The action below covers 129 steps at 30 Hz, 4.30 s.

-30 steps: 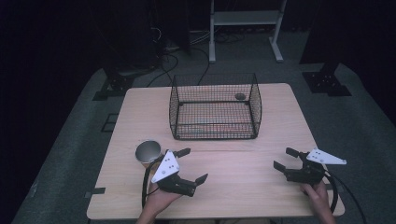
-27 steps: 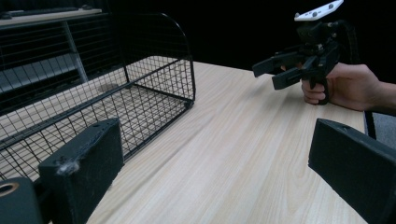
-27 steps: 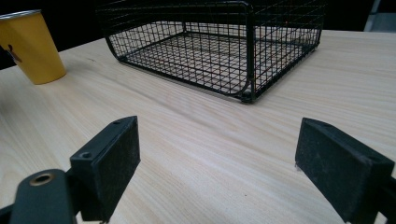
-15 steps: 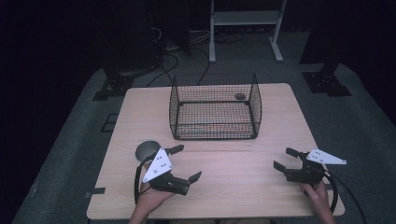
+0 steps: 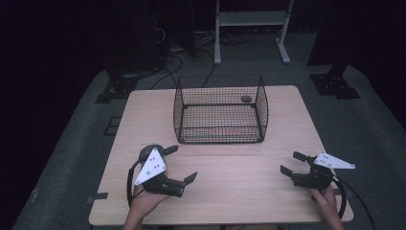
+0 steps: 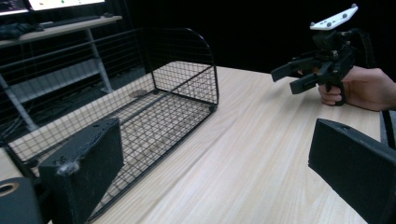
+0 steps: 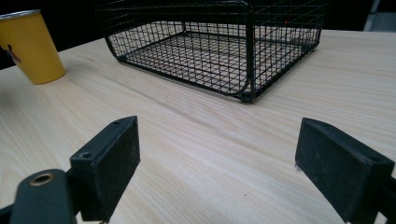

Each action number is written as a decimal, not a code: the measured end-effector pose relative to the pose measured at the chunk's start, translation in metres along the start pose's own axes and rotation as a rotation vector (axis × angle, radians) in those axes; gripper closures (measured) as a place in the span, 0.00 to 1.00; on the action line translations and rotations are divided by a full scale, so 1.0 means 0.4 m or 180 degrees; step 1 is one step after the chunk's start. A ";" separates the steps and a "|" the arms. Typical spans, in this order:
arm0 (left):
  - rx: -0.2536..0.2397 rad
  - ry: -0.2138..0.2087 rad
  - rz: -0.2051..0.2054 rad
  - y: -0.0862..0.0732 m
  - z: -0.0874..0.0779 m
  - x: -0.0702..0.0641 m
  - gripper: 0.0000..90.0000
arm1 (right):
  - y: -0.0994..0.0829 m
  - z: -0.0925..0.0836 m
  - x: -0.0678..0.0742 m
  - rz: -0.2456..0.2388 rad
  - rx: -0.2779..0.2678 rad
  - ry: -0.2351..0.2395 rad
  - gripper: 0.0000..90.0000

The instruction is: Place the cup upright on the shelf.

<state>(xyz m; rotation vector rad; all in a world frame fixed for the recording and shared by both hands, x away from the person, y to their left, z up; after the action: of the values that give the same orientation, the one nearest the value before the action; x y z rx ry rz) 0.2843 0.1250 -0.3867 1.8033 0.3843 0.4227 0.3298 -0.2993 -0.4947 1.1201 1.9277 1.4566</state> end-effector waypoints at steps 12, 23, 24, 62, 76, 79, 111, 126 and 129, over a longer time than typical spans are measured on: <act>0.0044 0.0295 0.0022 0.001 -0.069 0.048 0.02 | 0.000 0.001 0.001 -0.0013 0.0007 -0.0004 0.14; 0.0105 0.0481 -0.0041 -0.029 -0.115 0.095 0.02 | 0.000 0.000 0.001 -0.0016 0.0004 -0.0007 0.14; 0.0115 0.0490 -0.0043 -0.034 -0.118 0.100 0.02 | 0.000 0.001 0.001 -0.0017 0.0006 -0.0005 0.14; 0.0511 0.0676 -0.0483 -0.216 -0.132 0.209 0.00 | 0.000 0.001 0.003 -0.0053 0.0012 -0.0006 0.14; 0.0710 0.0604 -0.0528 -0.239 -0.101 0.216 0.00 | -0.001 0.002 0.005 -0.0081 0.0022 -0.0012 0.14; 0.0764 0.0592 -0.0532 -0.243 -0.093 0.216 0.00 | -0.001 0.002 0.006 -0.0089 0.0028 -0.0012 0.14; 0.0614 0.0499 -0.0367 -0.209 -0.087 0.190 0.15 | -0.001 0.005 0.009 -0.0135 0.0060 -0.0046 0.14; 0.0522 0.0216 -0.0200 -0.132 -0.013 0.164 0.15 | -0.001 0.006 0.008 -0.0102 0.0057 -0.0037 0.14; 0.0540 0.0152 -0.0152 -0.116 0.006 0.161 0.15 | 0.000 0.006 0.008 -0.0097 0.0055 -0.0033 0.14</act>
<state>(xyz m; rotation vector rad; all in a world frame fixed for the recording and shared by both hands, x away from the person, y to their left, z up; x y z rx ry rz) 0.3403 0.1650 -0.4265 1.9471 0.5086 0.4105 0.3299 -0.2954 -0.4953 1.0991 1.9453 1.4180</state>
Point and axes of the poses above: each handheld gripper's, and its own axes: z roughly forward along the jaws, y roughly out of its top, x roughly to its left, the point moved 5 cm from there along z, roughly forward along the jaws, and after that the axes turned 8 degrees about -y, right-handed, at the moved point
